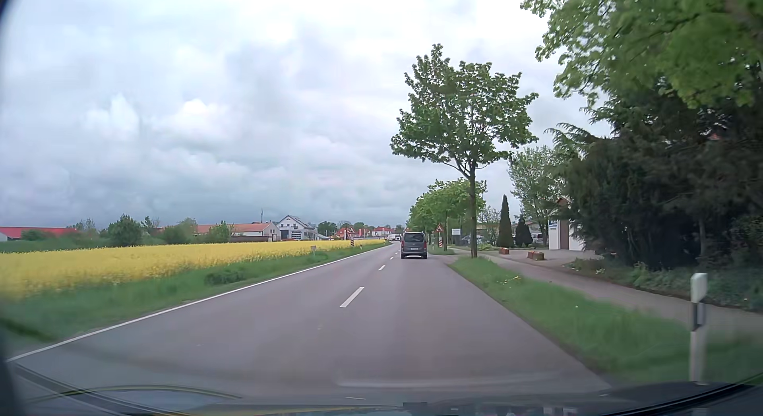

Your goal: Follow the waypoints while adhering to traffic rules and regulations

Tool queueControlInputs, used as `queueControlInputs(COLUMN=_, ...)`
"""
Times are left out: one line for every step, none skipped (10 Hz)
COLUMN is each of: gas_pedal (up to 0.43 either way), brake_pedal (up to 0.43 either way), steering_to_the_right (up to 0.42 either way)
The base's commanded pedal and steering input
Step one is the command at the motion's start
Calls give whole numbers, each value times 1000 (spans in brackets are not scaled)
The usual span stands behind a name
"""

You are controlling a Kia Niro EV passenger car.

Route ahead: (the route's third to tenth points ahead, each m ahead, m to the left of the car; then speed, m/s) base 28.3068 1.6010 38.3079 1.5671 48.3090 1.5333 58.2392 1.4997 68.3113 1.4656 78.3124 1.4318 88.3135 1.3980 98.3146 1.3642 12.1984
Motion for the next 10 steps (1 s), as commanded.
queueControlInputs(gas_pedal=157, brake_pedal=12, steering_to_the_right=-4)
queueControlInputs(gas_pedal=157, brake_pedal=12, steering_to_the_right=-4)
queueControlInputs(gas_pedal=157, brake_pedal=12, steering_to_the_right=-4)
queueControlInputs(gas_pedal=157, brake_pedal=12, steering_to_the_right=-3)
queueControlInputs(gas_pedal=157, brake_pedal=12, steering_to_the_right=-2)
queueControlInputs(gas_pedal=157, brake_pedal=12, steering_to_the_right=-1)
queueControlInputs(gas_pedal=157, brake_pedal=12, steering_to_the_right=1)
queueControlInputs(gas_pedal=157, brake_pedal=12, steering_to_the_right=2)
queueControlInputs(gas_pedal=157, brake_pedal=12, steering_to_the_right=2)
queueControlInputs(gas_pedal=157, brake_pedal=12, steering_to_the_right=3)
